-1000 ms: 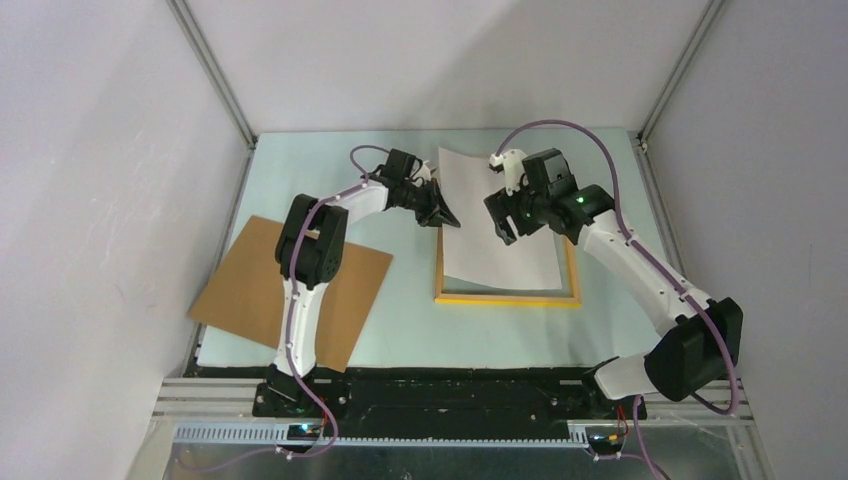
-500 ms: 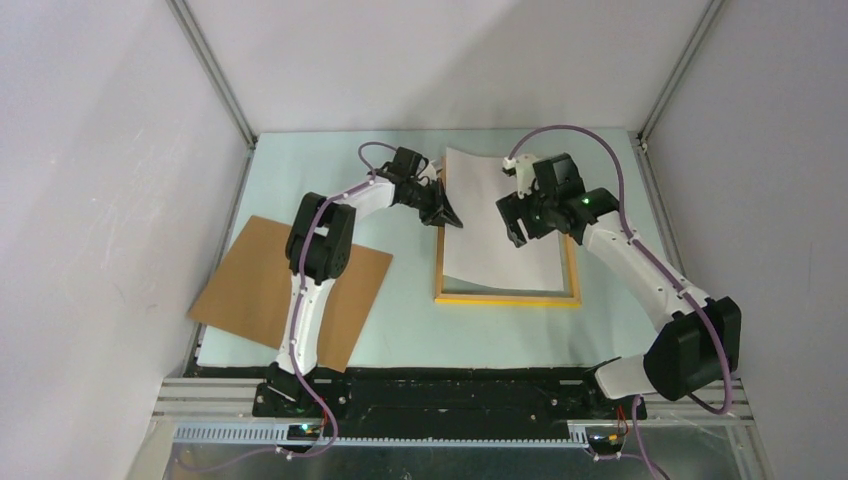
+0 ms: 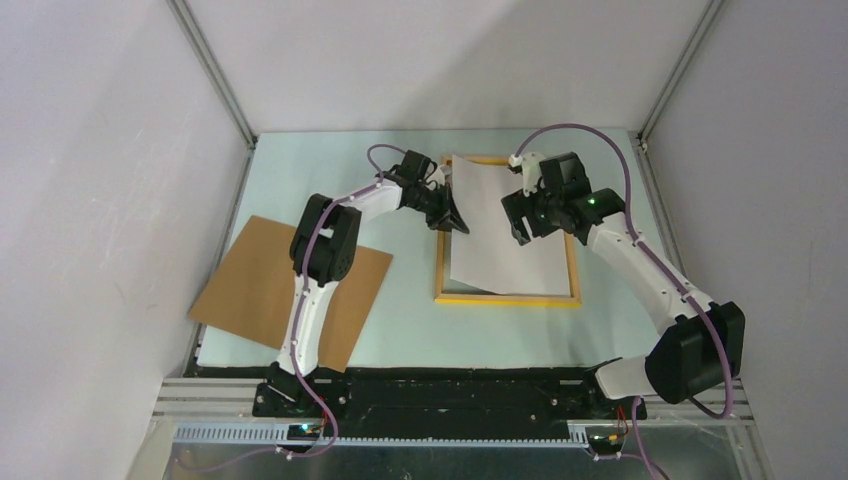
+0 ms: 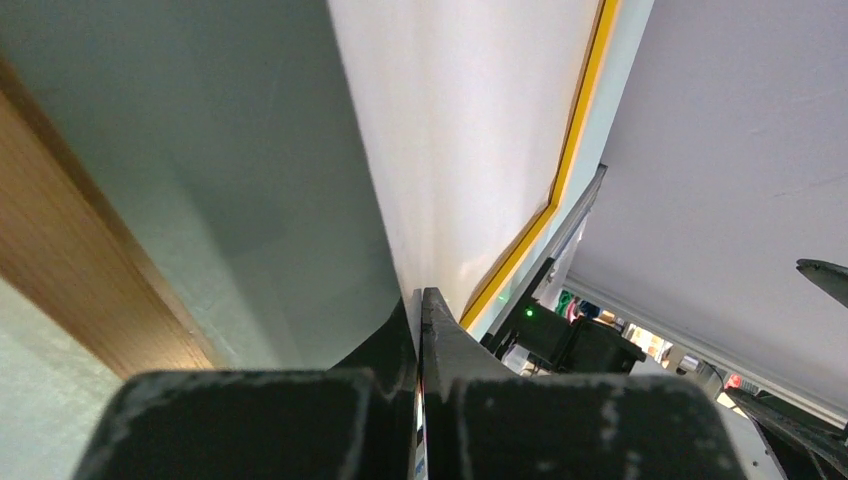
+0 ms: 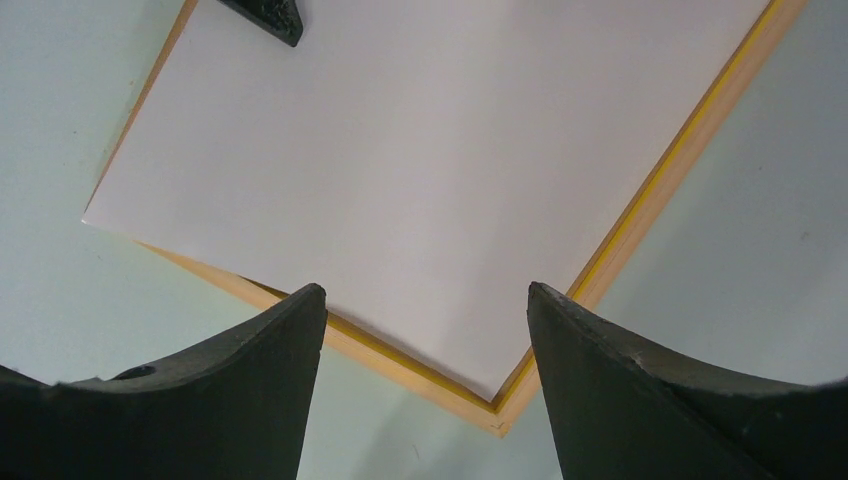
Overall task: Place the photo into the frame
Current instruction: Turn over the photo from the photo frame.
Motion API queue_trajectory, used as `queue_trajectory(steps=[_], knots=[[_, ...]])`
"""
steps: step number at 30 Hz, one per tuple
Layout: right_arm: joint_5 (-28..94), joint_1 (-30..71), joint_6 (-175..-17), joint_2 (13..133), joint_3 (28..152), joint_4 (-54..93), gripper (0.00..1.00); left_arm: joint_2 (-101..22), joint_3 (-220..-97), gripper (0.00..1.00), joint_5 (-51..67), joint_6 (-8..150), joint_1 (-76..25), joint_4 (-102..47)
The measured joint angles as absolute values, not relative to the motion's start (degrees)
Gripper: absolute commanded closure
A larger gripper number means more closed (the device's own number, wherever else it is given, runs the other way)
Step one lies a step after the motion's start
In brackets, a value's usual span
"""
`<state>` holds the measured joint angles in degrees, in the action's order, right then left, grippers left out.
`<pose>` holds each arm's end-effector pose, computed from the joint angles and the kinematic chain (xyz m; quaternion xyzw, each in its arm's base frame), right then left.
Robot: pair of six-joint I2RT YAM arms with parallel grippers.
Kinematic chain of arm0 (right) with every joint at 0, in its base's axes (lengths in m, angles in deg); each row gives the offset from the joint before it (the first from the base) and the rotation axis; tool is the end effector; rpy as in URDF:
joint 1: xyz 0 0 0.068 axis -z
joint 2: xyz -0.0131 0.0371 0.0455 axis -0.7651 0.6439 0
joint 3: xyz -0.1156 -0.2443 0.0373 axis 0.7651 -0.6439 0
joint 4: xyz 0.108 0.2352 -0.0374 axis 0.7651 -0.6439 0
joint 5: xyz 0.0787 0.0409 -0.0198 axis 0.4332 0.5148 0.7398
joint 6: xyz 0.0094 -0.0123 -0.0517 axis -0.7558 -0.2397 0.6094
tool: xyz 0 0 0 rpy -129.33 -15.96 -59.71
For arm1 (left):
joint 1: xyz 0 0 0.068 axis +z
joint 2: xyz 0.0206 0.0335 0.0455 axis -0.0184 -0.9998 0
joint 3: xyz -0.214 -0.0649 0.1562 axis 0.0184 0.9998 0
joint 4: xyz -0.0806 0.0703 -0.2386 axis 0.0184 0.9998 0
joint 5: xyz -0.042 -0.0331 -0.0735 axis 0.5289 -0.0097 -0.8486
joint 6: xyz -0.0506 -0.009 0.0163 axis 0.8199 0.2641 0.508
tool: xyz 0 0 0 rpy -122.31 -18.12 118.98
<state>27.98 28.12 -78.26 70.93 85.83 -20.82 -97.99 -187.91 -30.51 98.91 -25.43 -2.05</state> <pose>0.2719 0.1107 0.3190 -0.2719 0.8935 0.0572 0.3527 0.4338 -0.2451 0.1386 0.0119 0.8856 -0.4639 0.0162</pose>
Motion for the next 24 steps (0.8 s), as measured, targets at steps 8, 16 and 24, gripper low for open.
queue_trajectory(steps=[8, 16, 24], knots=[[28.1, 28.8, -78.3, 70.7, 85.2, -20.6, 0.22, -98.0, -187.9, 1.00, -29.0, 99.0, -25.6, -2.0], [28.7, 29.1, -78.3, 70.4, 85.1, -20.4, 0.22, -98.0, -187.3, 1.00, -26.7, 99.0, -25.6, -1.9], [29.1, 29.1, -78.3, 70.4, 84.8, -20.4, 0.22, -98.0, -185.0, 1.00, -24.8, 99.3, -25.5, -1.7]])
